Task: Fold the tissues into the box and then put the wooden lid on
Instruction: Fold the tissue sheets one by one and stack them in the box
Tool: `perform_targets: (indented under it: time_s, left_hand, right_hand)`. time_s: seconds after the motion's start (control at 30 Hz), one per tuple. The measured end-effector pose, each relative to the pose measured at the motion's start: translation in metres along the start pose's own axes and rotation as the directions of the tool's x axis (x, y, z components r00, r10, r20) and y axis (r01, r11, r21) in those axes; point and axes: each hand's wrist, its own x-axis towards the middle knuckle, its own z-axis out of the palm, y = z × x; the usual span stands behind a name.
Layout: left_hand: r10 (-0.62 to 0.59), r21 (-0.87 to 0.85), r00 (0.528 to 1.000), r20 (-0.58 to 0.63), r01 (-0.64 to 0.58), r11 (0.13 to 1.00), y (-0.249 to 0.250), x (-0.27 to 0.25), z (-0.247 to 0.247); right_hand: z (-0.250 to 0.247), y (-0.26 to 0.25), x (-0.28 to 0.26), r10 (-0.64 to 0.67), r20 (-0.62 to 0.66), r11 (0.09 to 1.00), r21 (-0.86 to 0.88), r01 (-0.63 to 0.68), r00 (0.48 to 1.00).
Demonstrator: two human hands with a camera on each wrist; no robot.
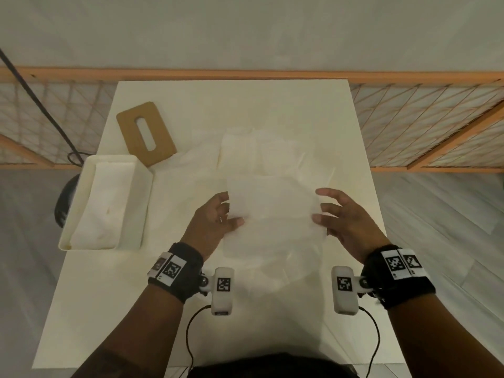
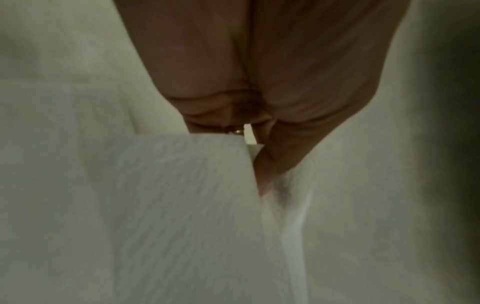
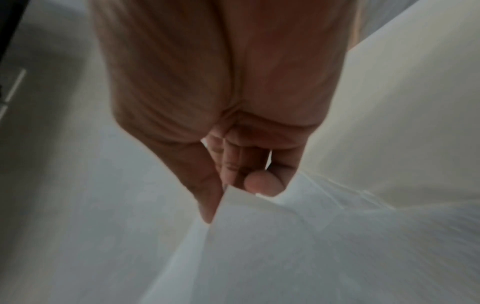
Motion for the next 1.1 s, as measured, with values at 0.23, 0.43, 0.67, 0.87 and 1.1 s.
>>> perform_targets:
  time_s: [0.23,0.43,0.67,0.87,1.1]
  left_hand:
    - [0.119,0.300,0.993,-0.003,-0.112,0.947,-0.002,-0.010,-0.021]
    - [-0.134,0.343,0.991,-0.014,0.131,0.930,-0.016,-0.021,-0.033]
    - [-0.281,0.224,0.960,-0.018,0.277,0.934,-0.025,-0.038,-0.044]
    - [-0.342,-0.018,0.937,-0.068,0.342,0.940,-0.035,-0.039,-0.045]
    - [-0.050,0.603,0.965,-0.256,0.200,0.772,-0.051,-0.029,-0.032]
  right_hand:
    - [0.026,0.017,0.012,0.038,-0.067,0.962,-0.267,-0.055,0.997]
    - [0.032,0.028,0.004,0.101,-0.004,0.919,-0.383,-0.094,0.995]
    - [0.033,0.040,-0.007,0.171,0.003,0.951,-0.261,-0.164,0.985]
    - [0.044,0.044,0.001,0.264,-0.027,0.962,-0.073,-0.265,0.964]
    - [0.059,0.047,0.044,0.000,-0.089,0.693,-0.718,-0.064,0.996]
